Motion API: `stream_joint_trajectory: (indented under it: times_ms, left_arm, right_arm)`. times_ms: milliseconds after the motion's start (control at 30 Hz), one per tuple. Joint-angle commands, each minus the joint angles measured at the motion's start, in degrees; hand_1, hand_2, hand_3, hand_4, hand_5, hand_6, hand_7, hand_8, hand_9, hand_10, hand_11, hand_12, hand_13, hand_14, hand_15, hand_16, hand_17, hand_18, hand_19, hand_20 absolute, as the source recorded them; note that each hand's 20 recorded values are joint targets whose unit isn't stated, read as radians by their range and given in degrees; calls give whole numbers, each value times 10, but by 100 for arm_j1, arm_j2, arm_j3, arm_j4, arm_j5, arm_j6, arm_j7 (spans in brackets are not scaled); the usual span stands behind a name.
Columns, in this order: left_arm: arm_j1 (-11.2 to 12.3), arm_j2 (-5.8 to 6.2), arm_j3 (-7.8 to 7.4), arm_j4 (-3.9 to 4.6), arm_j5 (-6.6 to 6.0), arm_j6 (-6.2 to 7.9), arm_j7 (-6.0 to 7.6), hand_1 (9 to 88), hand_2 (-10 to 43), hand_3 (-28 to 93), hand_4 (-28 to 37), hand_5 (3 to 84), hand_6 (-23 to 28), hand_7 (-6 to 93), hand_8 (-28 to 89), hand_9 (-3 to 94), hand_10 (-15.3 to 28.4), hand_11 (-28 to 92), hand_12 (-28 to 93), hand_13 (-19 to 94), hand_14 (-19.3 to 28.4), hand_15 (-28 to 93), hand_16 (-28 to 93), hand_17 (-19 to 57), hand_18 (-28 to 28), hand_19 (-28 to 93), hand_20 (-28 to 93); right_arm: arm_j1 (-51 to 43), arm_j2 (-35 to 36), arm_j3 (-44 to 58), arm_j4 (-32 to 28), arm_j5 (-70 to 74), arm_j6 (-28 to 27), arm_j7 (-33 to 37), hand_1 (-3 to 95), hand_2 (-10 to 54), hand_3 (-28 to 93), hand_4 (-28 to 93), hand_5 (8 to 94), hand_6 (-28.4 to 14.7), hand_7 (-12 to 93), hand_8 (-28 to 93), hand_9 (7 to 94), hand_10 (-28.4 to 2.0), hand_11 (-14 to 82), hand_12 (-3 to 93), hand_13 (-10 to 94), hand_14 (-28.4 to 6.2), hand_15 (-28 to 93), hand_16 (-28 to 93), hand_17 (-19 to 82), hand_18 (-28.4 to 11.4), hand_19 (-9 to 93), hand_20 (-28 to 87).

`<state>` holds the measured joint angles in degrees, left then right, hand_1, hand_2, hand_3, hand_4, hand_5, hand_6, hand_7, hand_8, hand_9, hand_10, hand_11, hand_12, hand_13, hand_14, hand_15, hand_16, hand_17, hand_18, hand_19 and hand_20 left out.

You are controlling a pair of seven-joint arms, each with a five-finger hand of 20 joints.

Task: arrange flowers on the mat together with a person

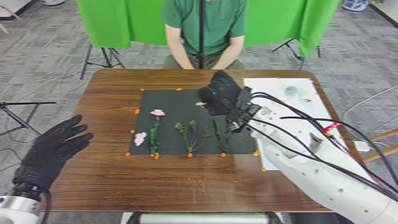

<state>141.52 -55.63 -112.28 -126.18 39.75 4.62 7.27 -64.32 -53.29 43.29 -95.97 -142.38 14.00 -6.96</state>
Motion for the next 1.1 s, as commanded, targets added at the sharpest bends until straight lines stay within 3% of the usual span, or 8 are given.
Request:
stream_joint_trajectory:
  times_ms: [33,467,967,1100]
  left_arm:
    - [-35,35,101,26,3,43,-68,307,-24,689,-222,340,52,191,-94,299,125,221,185,262,158,366,-3,-53,222,490,82]
    - [-95,88,164,41,-4,74,-13,309,-23,687,-223,340,52,191,-94,298,126,221,185,262,158,366,-3,-53,222,490,83]
    - [-84,88,148,56,-3,69,-12,308,-22,687,-223,340,51,192,-94,298,126,222,186,263,157,366,-3,-53,222,490,82]
    - [-118,104,165,75,-3,56,-18,308,-23,687,-223,339,51,192,-94,298,126,222,186,263,157,366,-3,-53,222,490,82]
  right_arm:
    - [800,-575,-689,480,-257,-147,-212,491,-95,762,-283,634,54,538,15,750,-47,251,530,628,-29,500,415,233,-133,480,338]
    - [1310,-1122,-1138,1476,-713,-430,-24,483,-95,767,-283,623,53,540,14,743,-47,248,528,620,-29,499,413,230,-133,479,339]
    - [1277,-1233,-1100,1693,-992,-905,78,437,-95,772,-283,580,41,517,5,705,-52,228,514,573,-39,504,367,208,-137,466,332]
    - [1279,-1243,-1102,1710,-1008,-940,140,428,-95,772,-283,573,39,511,4,683,-56,264,477,564,-44,529,318,206,-137,466,330]
